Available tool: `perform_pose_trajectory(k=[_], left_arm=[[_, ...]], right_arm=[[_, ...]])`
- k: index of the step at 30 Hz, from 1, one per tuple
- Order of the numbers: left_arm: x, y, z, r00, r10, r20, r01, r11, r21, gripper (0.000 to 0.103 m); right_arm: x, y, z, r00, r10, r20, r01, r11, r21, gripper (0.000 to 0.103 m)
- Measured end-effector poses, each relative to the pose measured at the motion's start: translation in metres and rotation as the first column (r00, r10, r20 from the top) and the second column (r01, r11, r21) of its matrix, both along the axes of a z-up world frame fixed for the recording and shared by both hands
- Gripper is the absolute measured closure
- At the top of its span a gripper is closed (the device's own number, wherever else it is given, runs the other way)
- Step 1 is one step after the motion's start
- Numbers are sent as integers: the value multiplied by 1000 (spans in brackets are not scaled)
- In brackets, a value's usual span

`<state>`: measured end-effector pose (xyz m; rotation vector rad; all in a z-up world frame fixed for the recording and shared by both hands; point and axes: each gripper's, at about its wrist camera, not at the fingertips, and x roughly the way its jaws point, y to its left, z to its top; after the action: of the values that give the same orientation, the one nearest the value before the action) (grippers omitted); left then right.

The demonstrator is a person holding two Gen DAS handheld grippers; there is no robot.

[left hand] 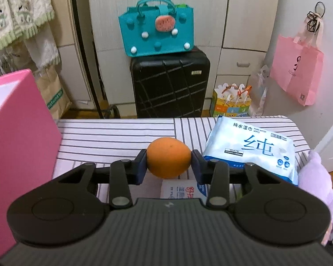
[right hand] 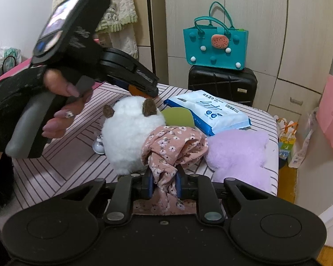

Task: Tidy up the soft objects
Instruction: 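Lift and carry the scrunchie and orange sponge over the pink box with both grippers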

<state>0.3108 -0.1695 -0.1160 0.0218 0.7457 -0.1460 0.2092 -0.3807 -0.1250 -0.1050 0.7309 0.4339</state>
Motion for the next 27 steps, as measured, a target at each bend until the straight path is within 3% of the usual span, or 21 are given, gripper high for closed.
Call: perform_pose_trajectory(k=[7, 19, 27], left_arm=[[-31, 9, 22, 999, -28, 37, 29, 999, -18, 63], [-91, 24, 49, 986, -165, -7, 165, 986, 1, 63], [-126, 42, 65, 964, -265, -35, 266, 964, 22, 63]], right_arm=[[-3, -5, 9, 998, -39, -45, 41, 998, 53, 84], [-26, -2, 43, 998, -37, -46, 41, 996, 74, 85], [-46, 1, 68, 998, 0, -65, 7, 995, 103, 85]])
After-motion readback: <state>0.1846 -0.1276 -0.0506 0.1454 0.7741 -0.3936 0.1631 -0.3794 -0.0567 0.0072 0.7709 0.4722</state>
